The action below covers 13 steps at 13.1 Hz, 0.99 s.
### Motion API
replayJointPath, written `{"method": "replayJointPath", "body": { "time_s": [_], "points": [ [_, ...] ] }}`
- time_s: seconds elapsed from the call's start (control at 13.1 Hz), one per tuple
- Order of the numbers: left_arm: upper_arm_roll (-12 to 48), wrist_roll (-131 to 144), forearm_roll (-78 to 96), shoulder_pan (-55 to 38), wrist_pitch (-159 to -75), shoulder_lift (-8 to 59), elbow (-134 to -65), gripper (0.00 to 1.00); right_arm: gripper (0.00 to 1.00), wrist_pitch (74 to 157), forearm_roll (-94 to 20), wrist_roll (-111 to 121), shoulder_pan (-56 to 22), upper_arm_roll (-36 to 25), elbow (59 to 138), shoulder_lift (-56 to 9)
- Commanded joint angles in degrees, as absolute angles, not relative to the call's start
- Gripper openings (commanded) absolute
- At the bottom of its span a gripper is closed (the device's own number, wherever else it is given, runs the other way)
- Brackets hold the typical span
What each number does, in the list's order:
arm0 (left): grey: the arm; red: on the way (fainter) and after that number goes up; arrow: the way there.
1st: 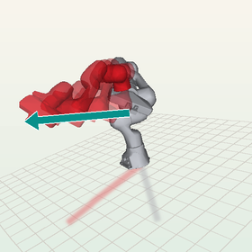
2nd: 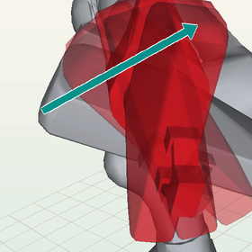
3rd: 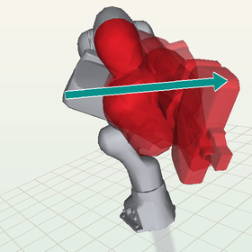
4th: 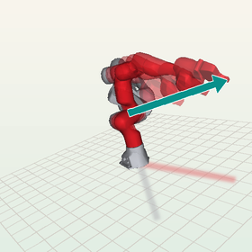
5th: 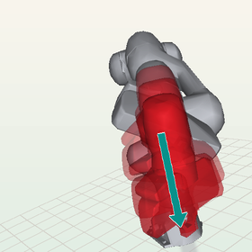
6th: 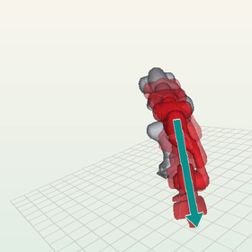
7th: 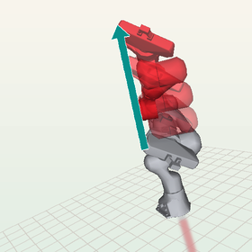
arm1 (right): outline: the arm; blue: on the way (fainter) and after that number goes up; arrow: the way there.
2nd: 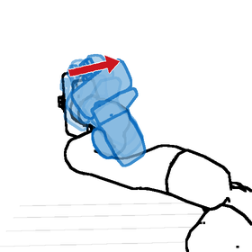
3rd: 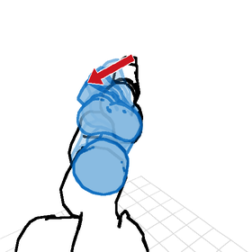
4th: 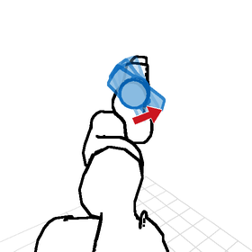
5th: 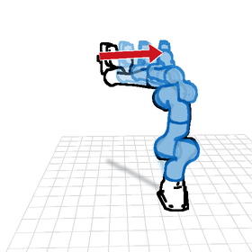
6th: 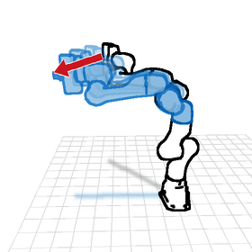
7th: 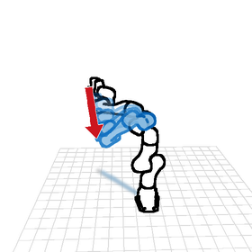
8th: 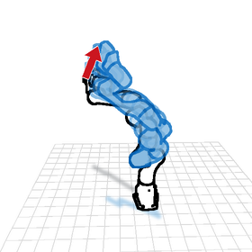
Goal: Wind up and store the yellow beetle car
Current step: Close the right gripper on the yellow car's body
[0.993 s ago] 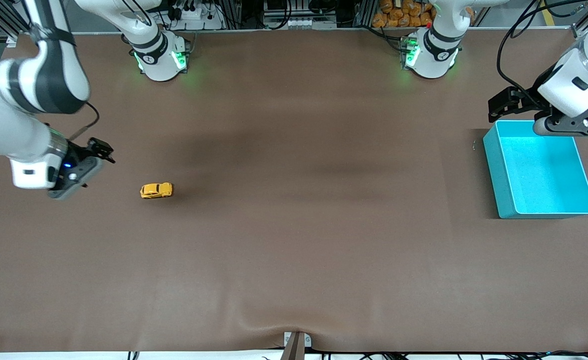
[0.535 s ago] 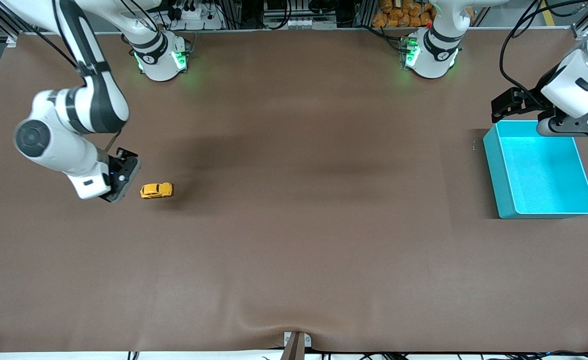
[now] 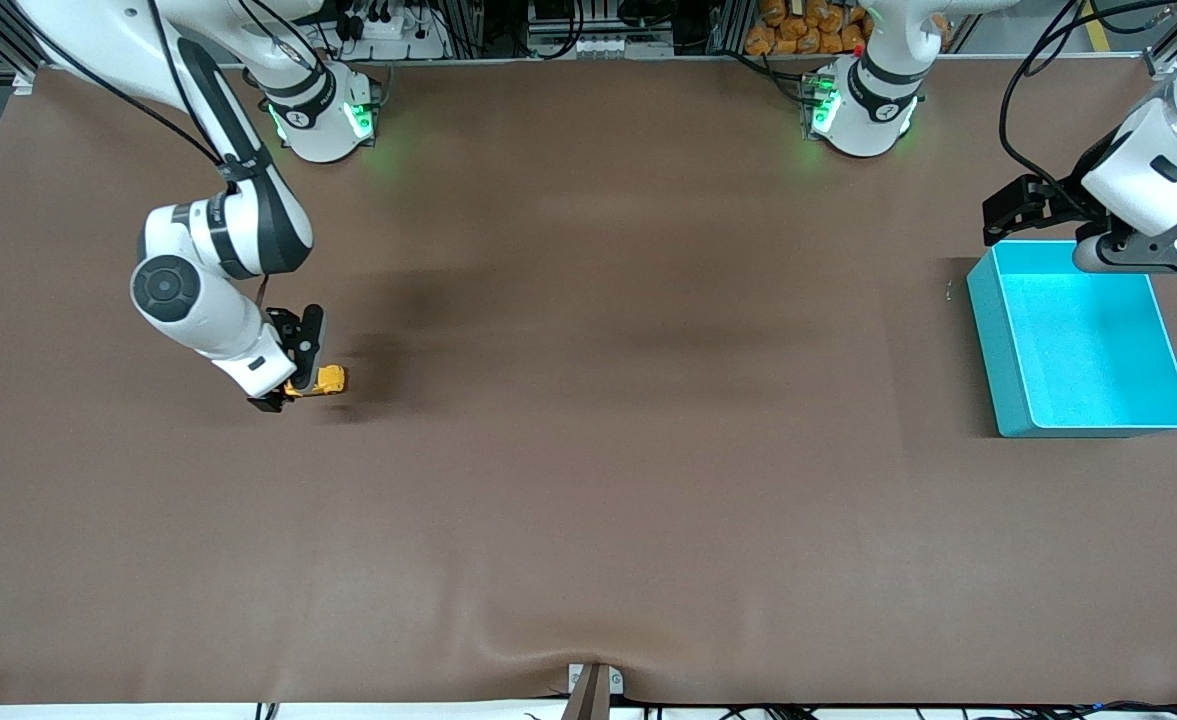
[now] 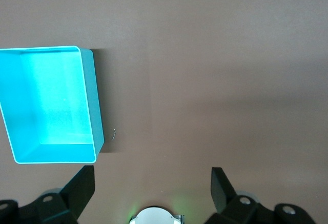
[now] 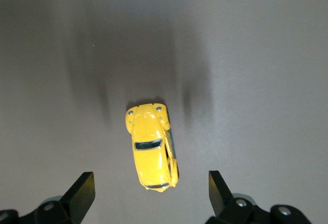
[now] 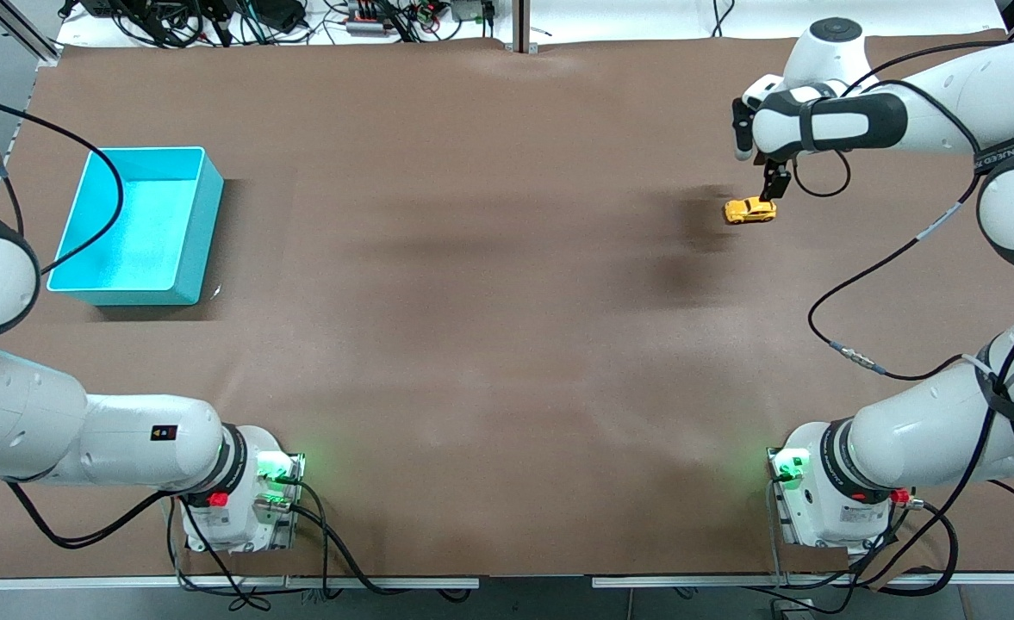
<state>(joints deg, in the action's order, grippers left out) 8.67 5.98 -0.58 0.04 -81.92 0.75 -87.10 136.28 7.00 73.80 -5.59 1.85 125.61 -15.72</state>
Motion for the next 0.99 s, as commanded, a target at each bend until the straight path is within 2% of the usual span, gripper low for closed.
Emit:
{"method": "replayJointPath", "body": {
  "time_s": [0.0,0.61,0.92],
  "points": [
    [8.8,6.2,-1.7,0.3,-81.3,-0.1,-87.3,1.0,0.95,140.0,8.5,74.8,-5.3,1.9,127.9,-17.0],
    [8.9,6.2,-1.7,-0.2,-81.3,0.2,-87.5,1.0,0.84,147.2,8.6,74.9,-5.3,1.8,130.1,-20.2],
    [8.9,6.3,-1.7,-0.2,-81.3,0.2,-87.5,1.0,0.78,147.7,8.8,75.0,-5.2,1.8,130.3,-20.4]
  ]
}}
